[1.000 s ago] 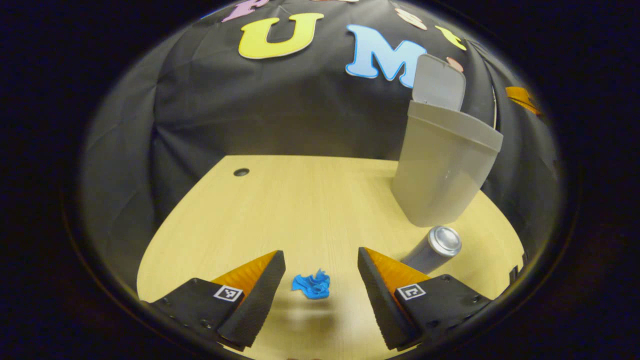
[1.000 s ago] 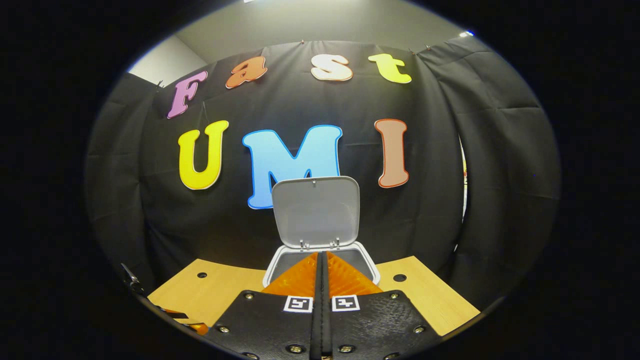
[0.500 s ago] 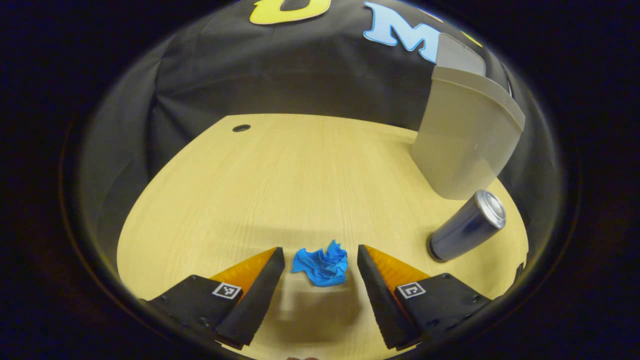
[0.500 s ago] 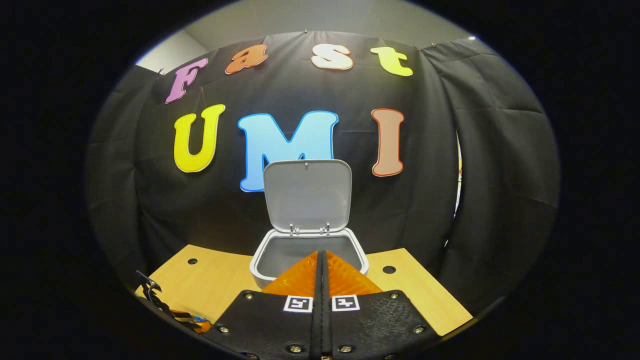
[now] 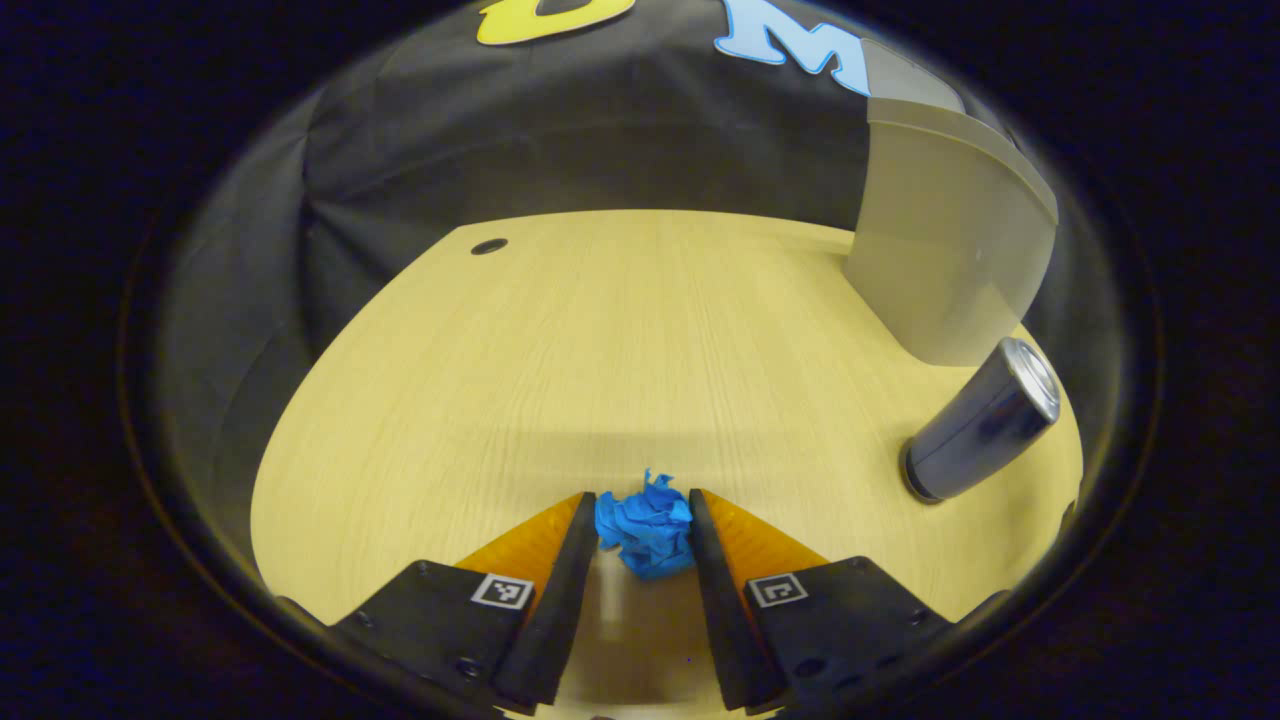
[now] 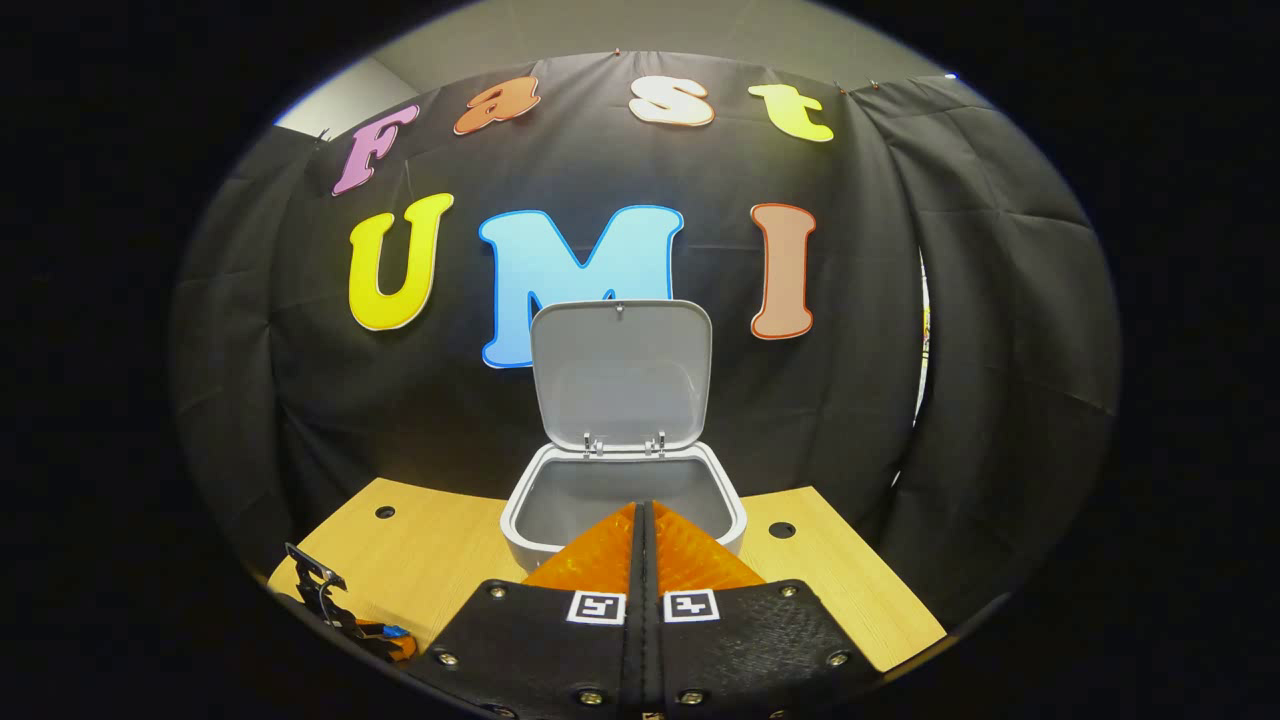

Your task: Press the lid of the desktop garbage bin to open it, pick up the crumpled paper on the desktop and throw it into the bin, then pick up the pop can on the desktop and drop it into the bin, and finally close the garbage bin lid.

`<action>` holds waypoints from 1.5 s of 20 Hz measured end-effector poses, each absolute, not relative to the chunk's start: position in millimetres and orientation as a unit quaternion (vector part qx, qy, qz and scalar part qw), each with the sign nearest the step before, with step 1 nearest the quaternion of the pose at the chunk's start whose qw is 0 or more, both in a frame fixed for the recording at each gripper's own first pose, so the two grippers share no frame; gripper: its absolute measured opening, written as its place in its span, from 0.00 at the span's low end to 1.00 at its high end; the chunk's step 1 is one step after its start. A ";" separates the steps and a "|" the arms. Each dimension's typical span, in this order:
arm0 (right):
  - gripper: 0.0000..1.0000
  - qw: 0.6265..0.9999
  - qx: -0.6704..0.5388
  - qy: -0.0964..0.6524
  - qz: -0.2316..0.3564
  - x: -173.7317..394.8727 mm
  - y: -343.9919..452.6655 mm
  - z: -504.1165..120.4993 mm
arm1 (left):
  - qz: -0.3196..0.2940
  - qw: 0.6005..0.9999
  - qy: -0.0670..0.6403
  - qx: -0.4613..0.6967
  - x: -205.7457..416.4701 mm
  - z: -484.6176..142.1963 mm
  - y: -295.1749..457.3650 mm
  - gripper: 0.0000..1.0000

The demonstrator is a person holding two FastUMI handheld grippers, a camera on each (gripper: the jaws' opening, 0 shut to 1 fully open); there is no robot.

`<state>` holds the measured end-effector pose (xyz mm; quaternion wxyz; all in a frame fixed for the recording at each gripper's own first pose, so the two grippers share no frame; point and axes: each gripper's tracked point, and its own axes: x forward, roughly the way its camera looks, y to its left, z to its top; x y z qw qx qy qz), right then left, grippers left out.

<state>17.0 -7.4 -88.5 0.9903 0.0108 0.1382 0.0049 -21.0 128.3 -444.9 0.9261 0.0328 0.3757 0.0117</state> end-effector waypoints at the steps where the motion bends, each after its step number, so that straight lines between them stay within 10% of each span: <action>1: 0.00 0.990 0.010 0.139 0.006 16.5 -7.5 -88.5 | 0.012 0.926 0.377 0.032 -20.6 -444.3 127.7 0.49; 11: 0.00 0.990 0.020 0.141 0.013 6.3 -6.6 -92.2 | -0.001 0.940 0.334 0.071 -7.4 -402.5 112.2 0.48; 14: 0.00 0.990 0.022 0.141 0.014 -0.4 -9.3 -93.5 | -0.004 0.945 0.317 0.073 -3.6 -382.3 106.7 0.27; 30: 0.00 0.987 0.048 0.153 0.007 -19.1 -30.1 -109.0 | -0.105 0.986 0.091 0.093 85.5 -147.4 -27.0 0.27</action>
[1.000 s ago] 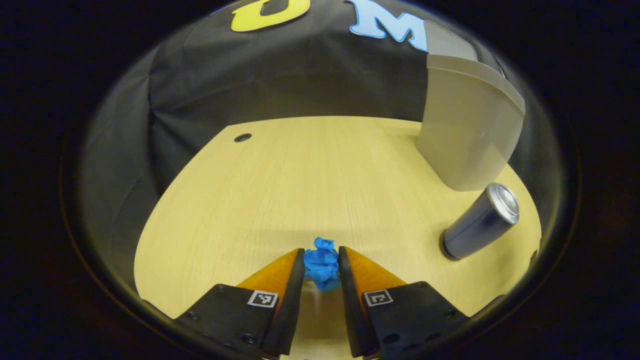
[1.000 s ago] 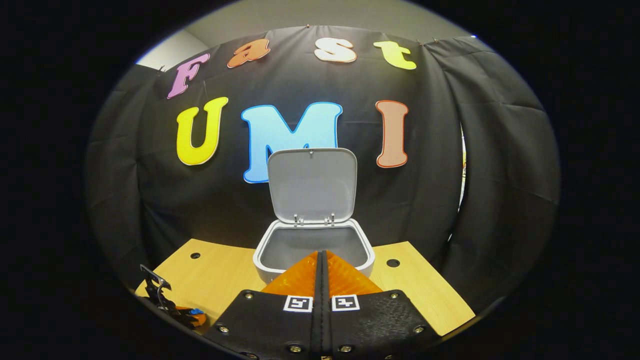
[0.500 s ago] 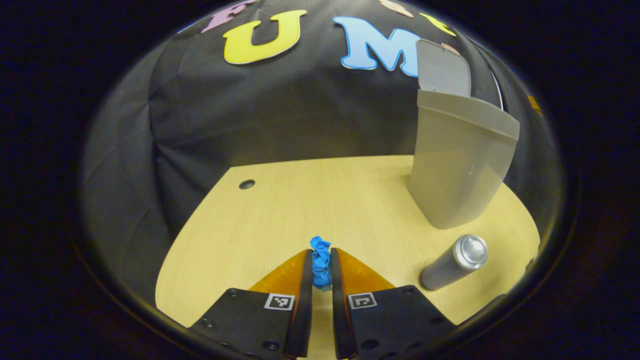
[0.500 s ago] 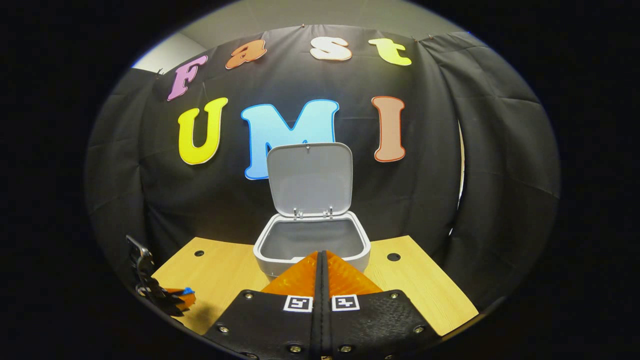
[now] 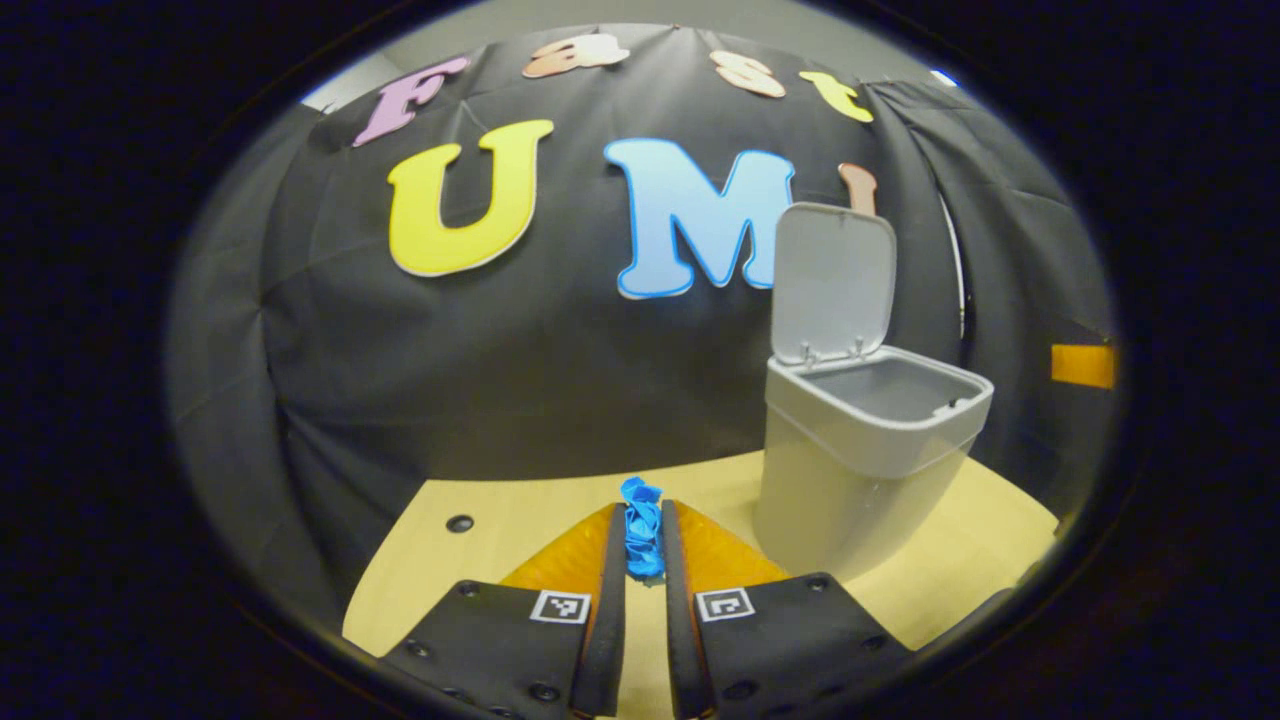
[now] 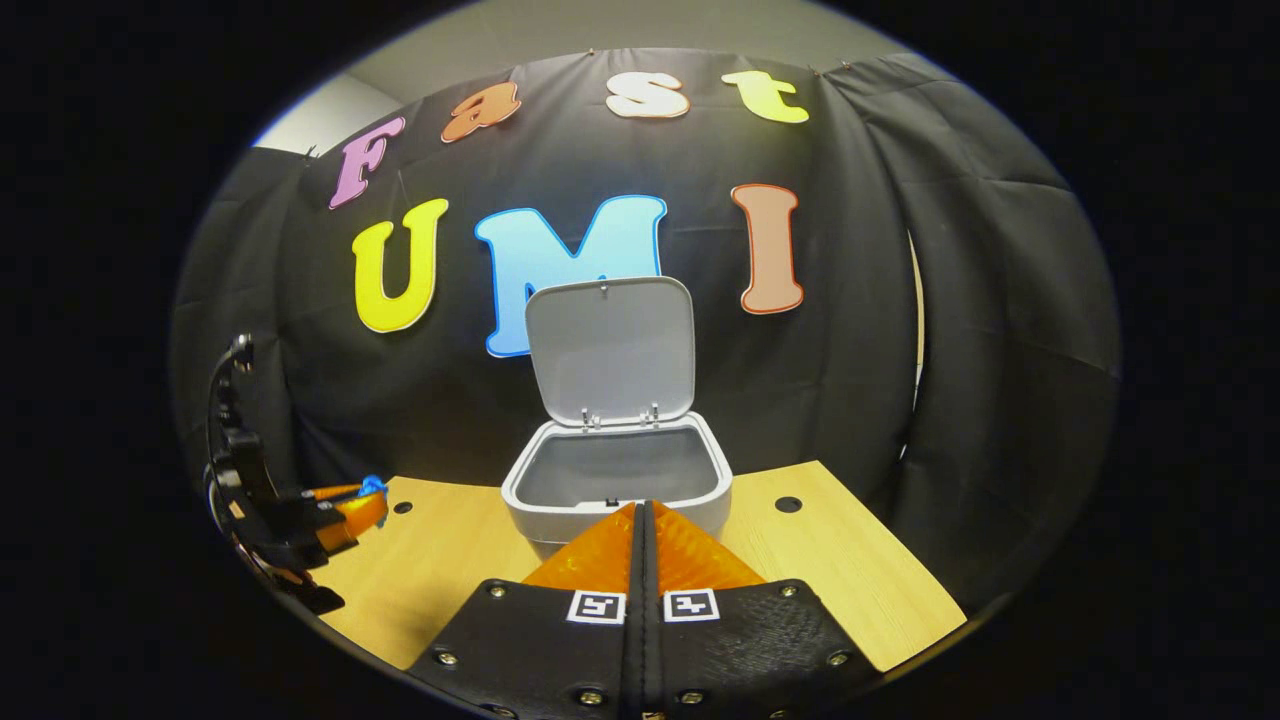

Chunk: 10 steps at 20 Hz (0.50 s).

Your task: Press the lid of the desktop garbage bin to open it, pick up the crumpled paper on the desktop and throw it into the bin, then pick up the pop can on the desktop and drop it into the bin, and finally close the garbage bin lid.

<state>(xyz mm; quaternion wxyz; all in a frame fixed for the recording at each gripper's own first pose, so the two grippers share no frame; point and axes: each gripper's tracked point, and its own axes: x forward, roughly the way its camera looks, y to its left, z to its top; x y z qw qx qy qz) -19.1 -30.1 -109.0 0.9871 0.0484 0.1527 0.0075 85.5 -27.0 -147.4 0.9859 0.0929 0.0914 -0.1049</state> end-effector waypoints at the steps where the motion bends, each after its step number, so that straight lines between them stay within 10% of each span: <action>1: 0.00 0.987 0.051 0.154 0.002 -21.7 -34.9 -110.7 | -0.119 0.985 0.079 0.093 89.9 -136.4 -43.2 0.24; 10: 0.00 0.983 0.067 0.162 -0.062 -55.6 -84.9 -121.9 | -0.229 0.967 0.033 0.103 123.5 -86.7 -188.1 0.27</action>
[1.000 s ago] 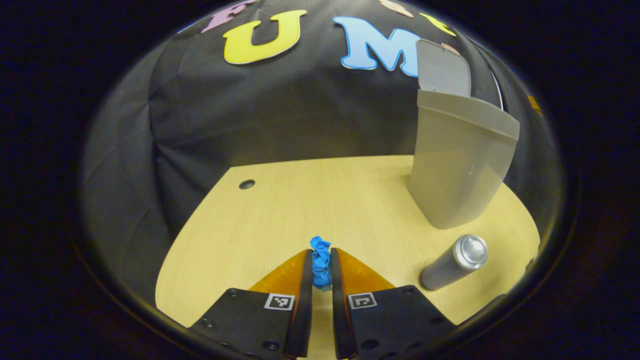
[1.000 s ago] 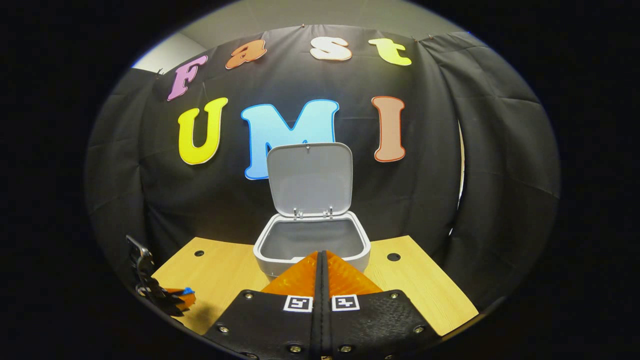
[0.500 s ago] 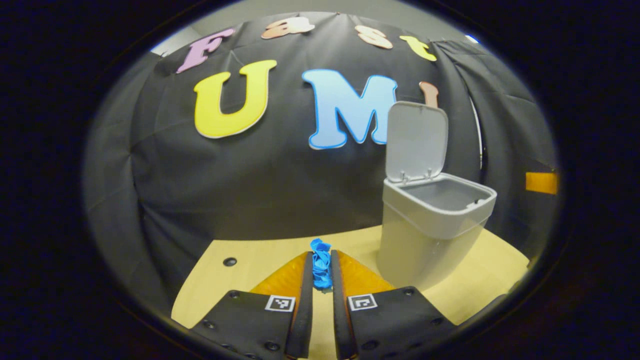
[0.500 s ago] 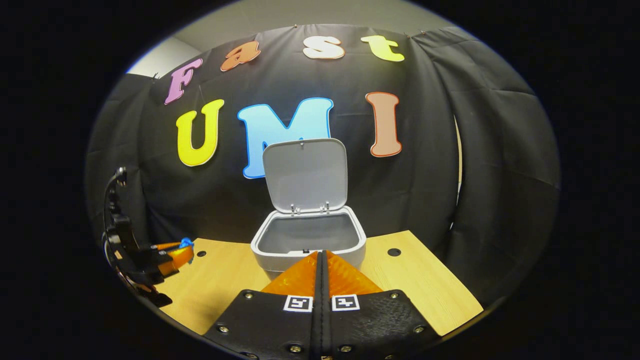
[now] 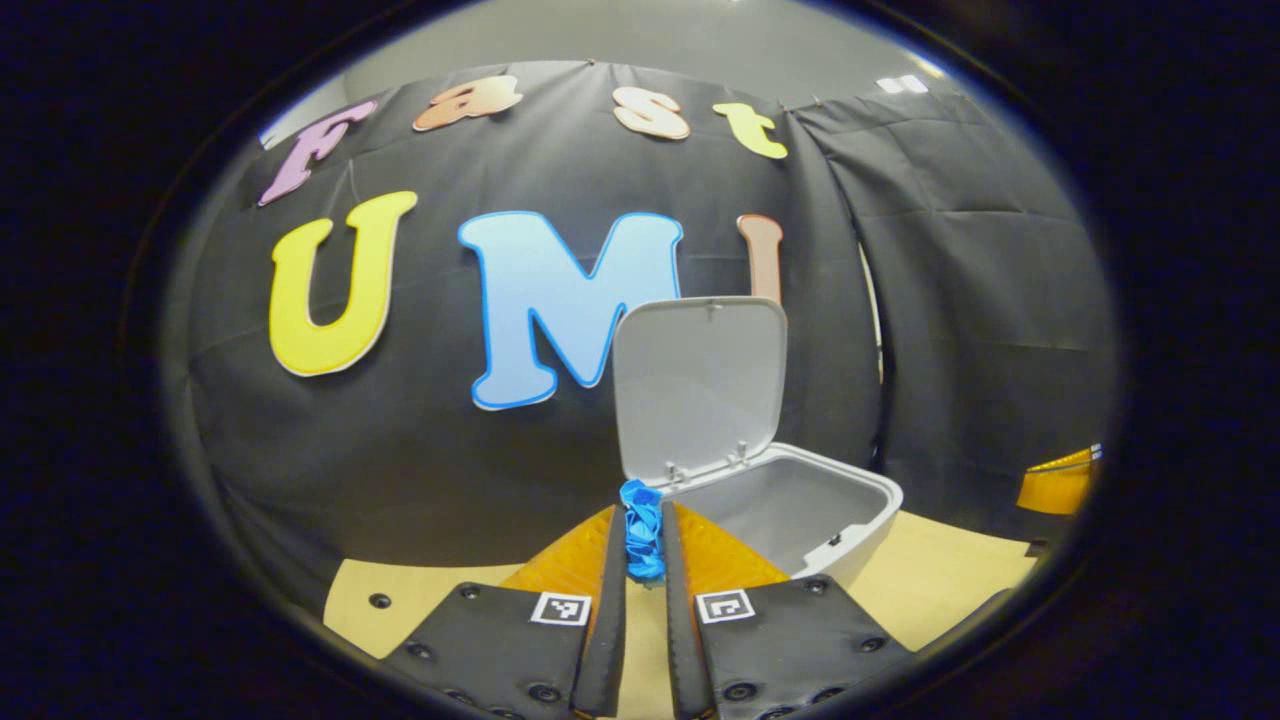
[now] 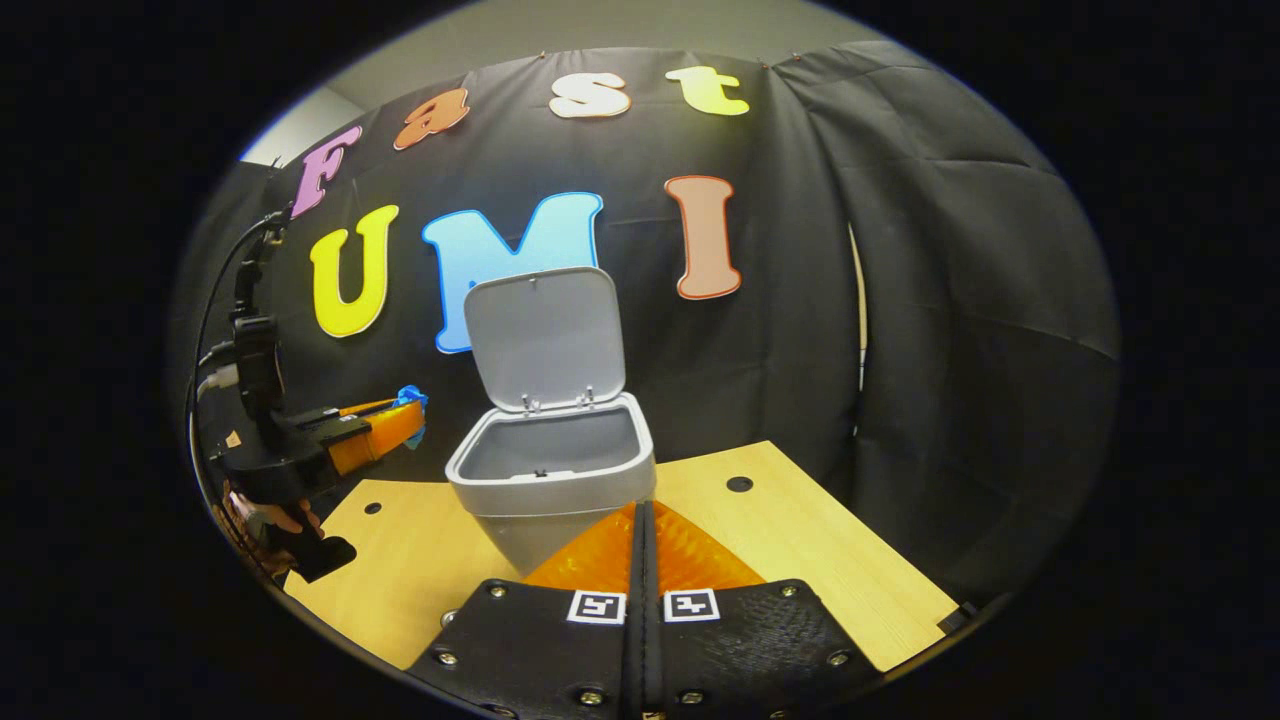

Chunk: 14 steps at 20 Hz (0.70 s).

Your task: Press the lid of the desktop garbage bin to open it, pick up the crumpled paper on the desktop and throw it into the bin, then pick up the pop can on the desktop and drop it into the bin, and finally close the garbage bin lid.

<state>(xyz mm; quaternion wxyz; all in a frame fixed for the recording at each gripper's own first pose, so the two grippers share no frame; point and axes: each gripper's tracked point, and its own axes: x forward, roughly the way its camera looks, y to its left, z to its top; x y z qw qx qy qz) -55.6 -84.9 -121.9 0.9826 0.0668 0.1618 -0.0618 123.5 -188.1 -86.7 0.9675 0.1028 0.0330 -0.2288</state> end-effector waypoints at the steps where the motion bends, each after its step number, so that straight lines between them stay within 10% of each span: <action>1: 0.00 0.982 0.068 0.161 -0.071 -58.9 -91.7 -121.5 | -0.237 0.965 0.033 0.103 126.1 -87.0 -200.5 0.24; 4: 0.00 0.980 0.075 0.159 -0.095 -68.9 -108.8 -121.0 | -0.251 0.962 0.034 0.103 132.2 -90.6 -227.3 0.24; 14: 0.00 0.976 0.079 0.163 -0.116 -76.5 -123.5 -125.3 | -0.256 0.961 0.052 0.089 140.4 -106.0 -235.7 0.83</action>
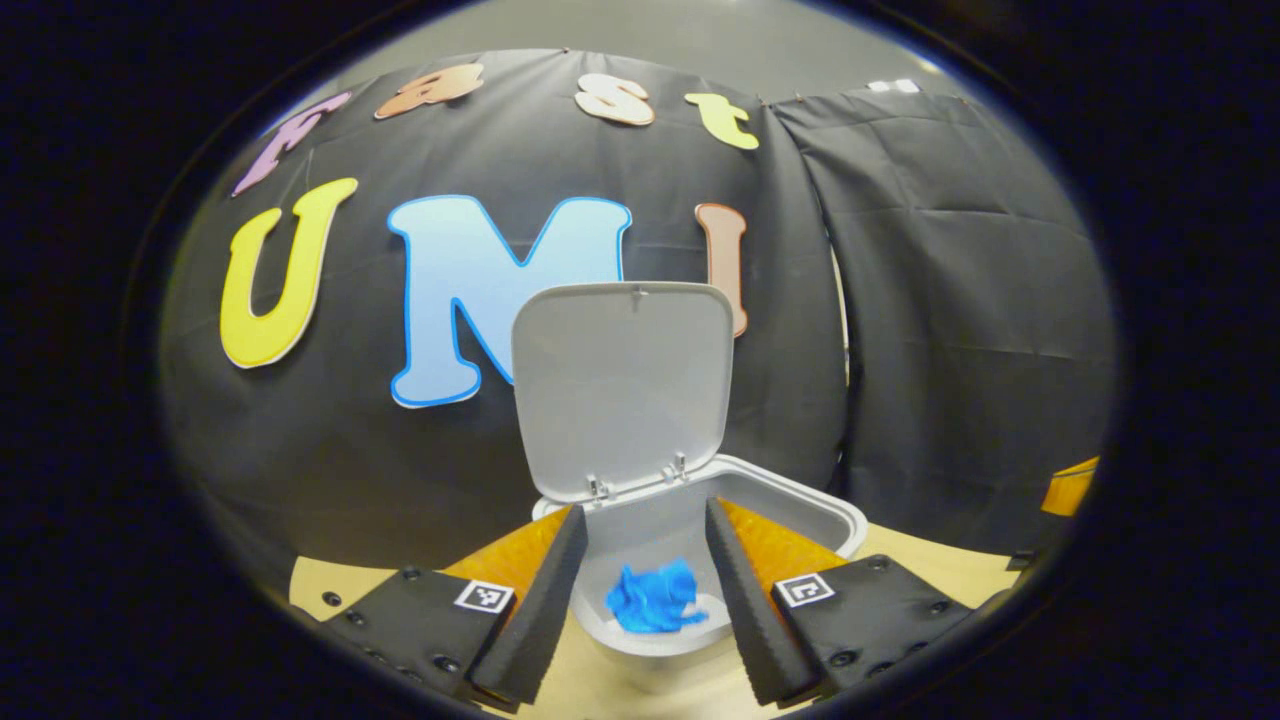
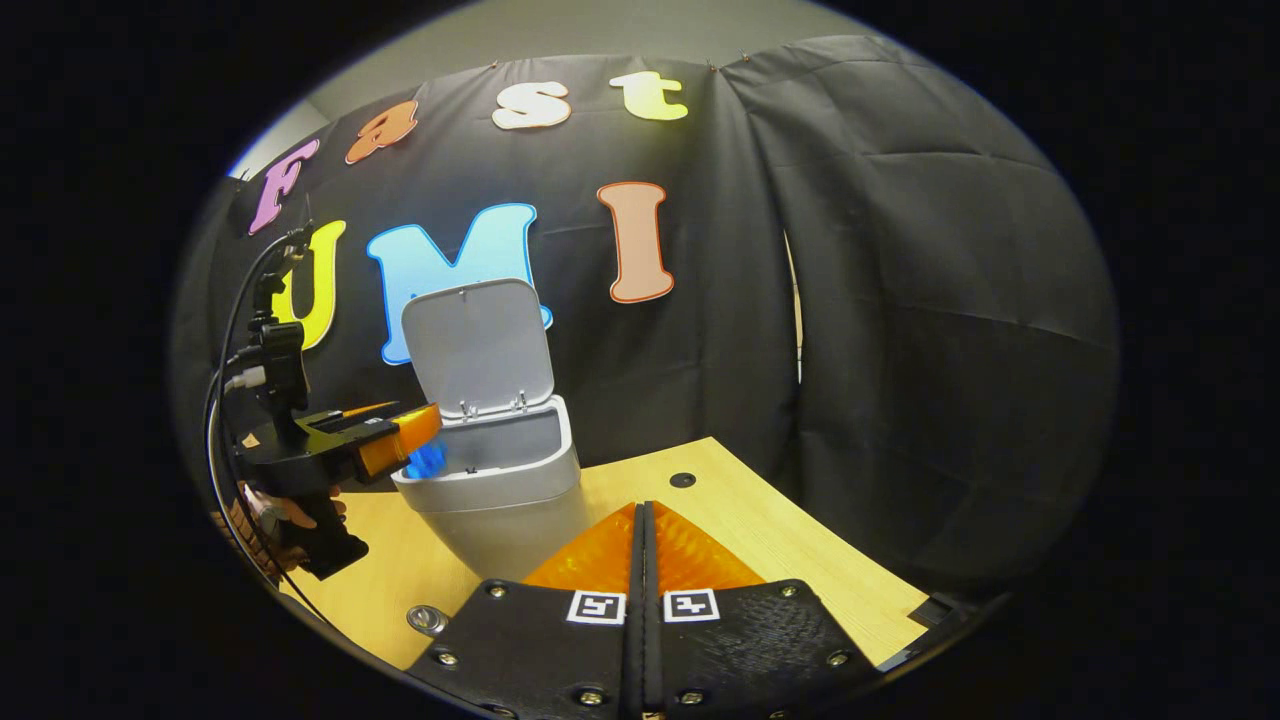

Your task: Press the lid of the desktop garbage bin to open it, pick up the crumpled paper on the desktop and throw it into the bin, then pick up the pop can on the desktop and drop it into the bin, and finally close the garbage bin lid.

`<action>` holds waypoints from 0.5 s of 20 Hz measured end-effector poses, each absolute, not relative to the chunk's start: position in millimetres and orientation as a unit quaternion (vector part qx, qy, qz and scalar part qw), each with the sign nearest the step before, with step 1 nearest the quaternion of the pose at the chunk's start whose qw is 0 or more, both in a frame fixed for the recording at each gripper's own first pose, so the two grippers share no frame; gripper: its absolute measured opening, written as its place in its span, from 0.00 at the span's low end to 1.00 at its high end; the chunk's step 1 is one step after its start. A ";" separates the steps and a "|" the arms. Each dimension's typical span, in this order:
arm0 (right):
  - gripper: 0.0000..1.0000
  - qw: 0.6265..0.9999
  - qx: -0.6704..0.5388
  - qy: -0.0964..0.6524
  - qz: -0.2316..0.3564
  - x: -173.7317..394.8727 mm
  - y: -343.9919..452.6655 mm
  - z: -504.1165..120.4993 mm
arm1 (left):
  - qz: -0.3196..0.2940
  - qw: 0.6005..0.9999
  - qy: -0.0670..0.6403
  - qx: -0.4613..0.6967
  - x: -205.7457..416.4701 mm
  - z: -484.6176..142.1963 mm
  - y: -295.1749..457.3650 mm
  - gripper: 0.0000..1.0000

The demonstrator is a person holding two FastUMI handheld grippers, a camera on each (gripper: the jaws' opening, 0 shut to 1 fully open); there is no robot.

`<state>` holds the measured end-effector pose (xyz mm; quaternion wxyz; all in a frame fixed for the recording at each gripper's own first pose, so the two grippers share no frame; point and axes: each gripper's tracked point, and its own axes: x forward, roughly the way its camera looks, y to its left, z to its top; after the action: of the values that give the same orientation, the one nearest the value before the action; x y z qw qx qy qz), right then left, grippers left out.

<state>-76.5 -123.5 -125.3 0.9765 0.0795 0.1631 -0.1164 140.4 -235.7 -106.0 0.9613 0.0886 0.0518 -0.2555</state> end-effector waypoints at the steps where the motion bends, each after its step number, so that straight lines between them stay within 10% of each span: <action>1: 0.00 0.977 0.080 0.164 -0.115 -74.9 -122.3 -125.2 | -0.253 0.962 0.053 0.088 141.6 -106.0 -234.0 0.80; 10: 0.00 0.979 0.078 0.165 -0.087 -61.3 -101.0 -127.6 | -0.229 0.968 0.052 0.087 141.7 -103.3 -209.3 0.84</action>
<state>-61.3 -101.0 -127.6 0.9793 0.0777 0.1652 -0.0870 141.7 -209.3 -103.3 0.9681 0.0873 0.0524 -0.2288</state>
